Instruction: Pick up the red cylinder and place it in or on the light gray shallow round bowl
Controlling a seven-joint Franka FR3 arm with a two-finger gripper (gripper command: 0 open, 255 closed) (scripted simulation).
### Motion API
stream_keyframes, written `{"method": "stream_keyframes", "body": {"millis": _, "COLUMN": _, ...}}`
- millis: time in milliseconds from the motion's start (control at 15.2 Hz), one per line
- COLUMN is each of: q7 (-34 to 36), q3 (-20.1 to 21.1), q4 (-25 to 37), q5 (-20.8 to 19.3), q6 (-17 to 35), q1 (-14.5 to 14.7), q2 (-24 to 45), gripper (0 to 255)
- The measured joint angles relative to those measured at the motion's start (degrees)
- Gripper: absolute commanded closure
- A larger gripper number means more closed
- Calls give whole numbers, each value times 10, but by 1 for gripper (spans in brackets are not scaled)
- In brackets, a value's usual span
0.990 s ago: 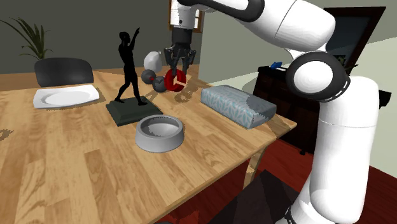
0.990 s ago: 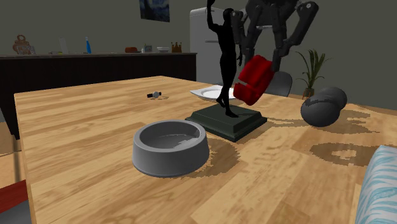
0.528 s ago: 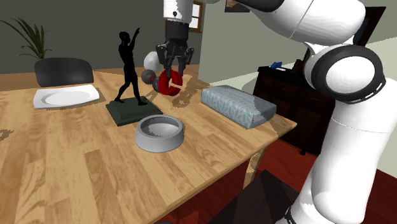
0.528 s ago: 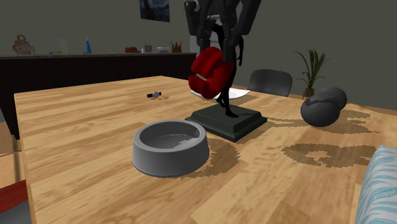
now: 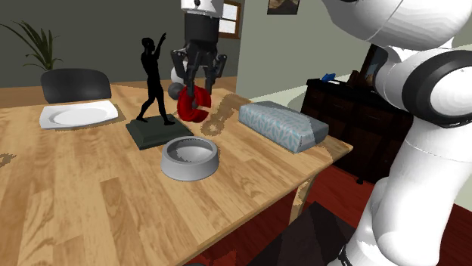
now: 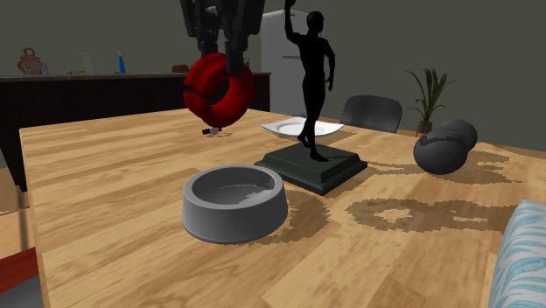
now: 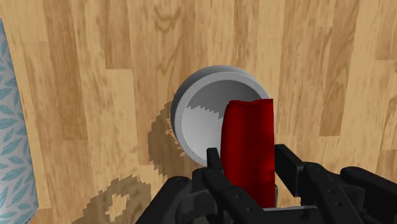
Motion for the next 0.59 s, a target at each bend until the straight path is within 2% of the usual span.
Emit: {"method": "stream_keyframes", "body": {"millis": 594, "q7": -4, "q3": -2, "q4": -116, "q5": 11, "q6": 79, "q1": -3, "q2": -38, "gripper": 255}}
